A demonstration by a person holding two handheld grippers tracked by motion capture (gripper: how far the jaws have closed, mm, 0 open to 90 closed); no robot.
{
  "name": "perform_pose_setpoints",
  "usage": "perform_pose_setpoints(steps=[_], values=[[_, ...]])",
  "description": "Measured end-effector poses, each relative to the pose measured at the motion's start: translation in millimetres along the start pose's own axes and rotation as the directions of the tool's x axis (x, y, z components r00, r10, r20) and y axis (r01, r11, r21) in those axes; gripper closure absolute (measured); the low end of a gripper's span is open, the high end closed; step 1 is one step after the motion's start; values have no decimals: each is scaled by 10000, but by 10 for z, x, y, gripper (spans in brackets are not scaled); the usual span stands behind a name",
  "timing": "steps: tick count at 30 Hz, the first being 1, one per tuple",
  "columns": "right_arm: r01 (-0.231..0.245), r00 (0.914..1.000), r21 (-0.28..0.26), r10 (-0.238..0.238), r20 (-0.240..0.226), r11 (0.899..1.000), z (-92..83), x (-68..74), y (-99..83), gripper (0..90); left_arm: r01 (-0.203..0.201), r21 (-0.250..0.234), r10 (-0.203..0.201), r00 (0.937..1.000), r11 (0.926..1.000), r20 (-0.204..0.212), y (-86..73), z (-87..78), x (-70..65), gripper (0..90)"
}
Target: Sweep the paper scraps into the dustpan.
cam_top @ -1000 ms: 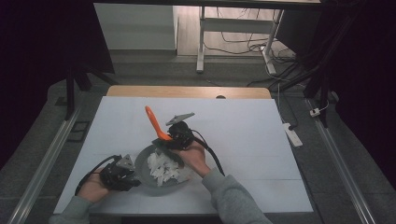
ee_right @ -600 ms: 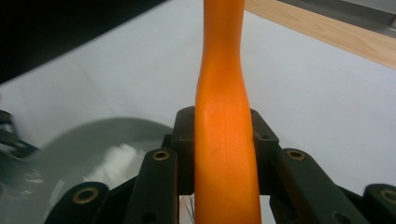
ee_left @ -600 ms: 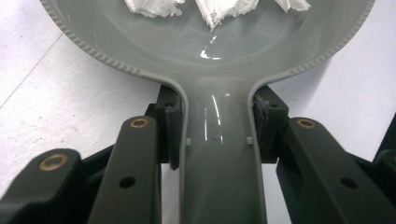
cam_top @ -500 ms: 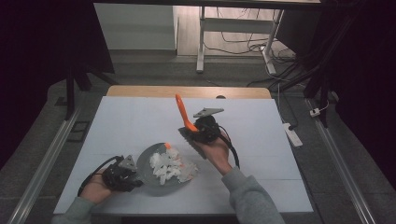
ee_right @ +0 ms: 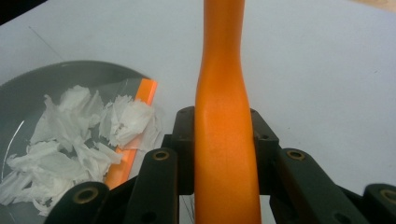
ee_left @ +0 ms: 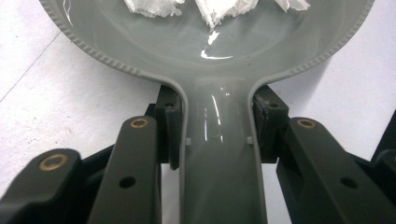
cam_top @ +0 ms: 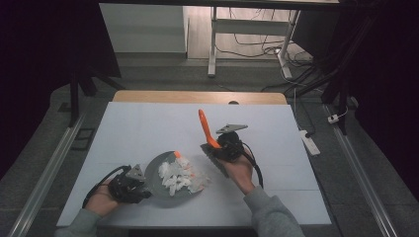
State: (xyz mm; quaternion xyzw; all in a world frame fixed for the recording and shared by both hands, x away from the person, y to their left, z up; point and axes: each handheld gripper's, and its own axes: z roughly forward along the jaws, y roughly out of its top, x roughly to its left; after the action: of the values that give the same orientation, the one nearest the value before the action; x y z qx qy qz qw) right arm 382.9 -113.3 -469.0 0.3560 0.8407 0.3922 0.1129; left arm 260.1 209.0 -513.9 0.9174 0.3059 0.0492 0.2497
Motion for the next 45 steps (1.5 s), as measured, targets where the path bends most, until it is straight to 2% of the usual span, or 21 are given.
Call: perform_pose_setpoints(steps=[23, 26, 33, 37, 39, 40, 42, 44, 45], values=[[82, 9988, 344, -66, -478, 9994, 231, 182, -43, 701, 13, 19, -13, 10000, 10000, -2, 4, -5, -18, 620], [60, 9968, 392, -29, -799, 9992, 299, 248, -25, 701, 6, 46, -6, 10000, 10000, 9, 9, -4, -24, 620], [248, 9942, 425, -202, -1058, 9988, 404, 390, 22, 702, -8, 48, 7, 10000, 10000, 26, 17, 2, -30, 620], [208, 9909, 398, -154, -1335, 9990, 482, 485, 72, 702, -17, 86, 17, 10000, 10000, 21, 27, 7, -41, 620], [121, 9851, 297, -68, -1716, 9995, 540, 577, 130, 702, -6, 72, 6, 10000, 10000, 32, 29, 10, -44, 620], [121, 9851, 297, -68, -1716, 9995, 540, 577, 130, 702, -6, 72, 6, 10000, 10000, 32, 29, 10, -44, 620], [32, 9786, 219, 14, -2056, 9998, 561, 657, 175, 701, -5, 71, 5, 10000, 10000, 52, 27, 9, -41, 620], [143, 9698, -62, -154, -2434, 9999, 548, 752, 241, 701, -15, 73, 15, 10000, 10000, 39, 26, 6, -41, 620], [143, 9698, -62, -154, -2434, 9999, 548, 752, 241, 701, -13, 69, 13, 10000, 10000, 41, 25, 6, -41, 620]])
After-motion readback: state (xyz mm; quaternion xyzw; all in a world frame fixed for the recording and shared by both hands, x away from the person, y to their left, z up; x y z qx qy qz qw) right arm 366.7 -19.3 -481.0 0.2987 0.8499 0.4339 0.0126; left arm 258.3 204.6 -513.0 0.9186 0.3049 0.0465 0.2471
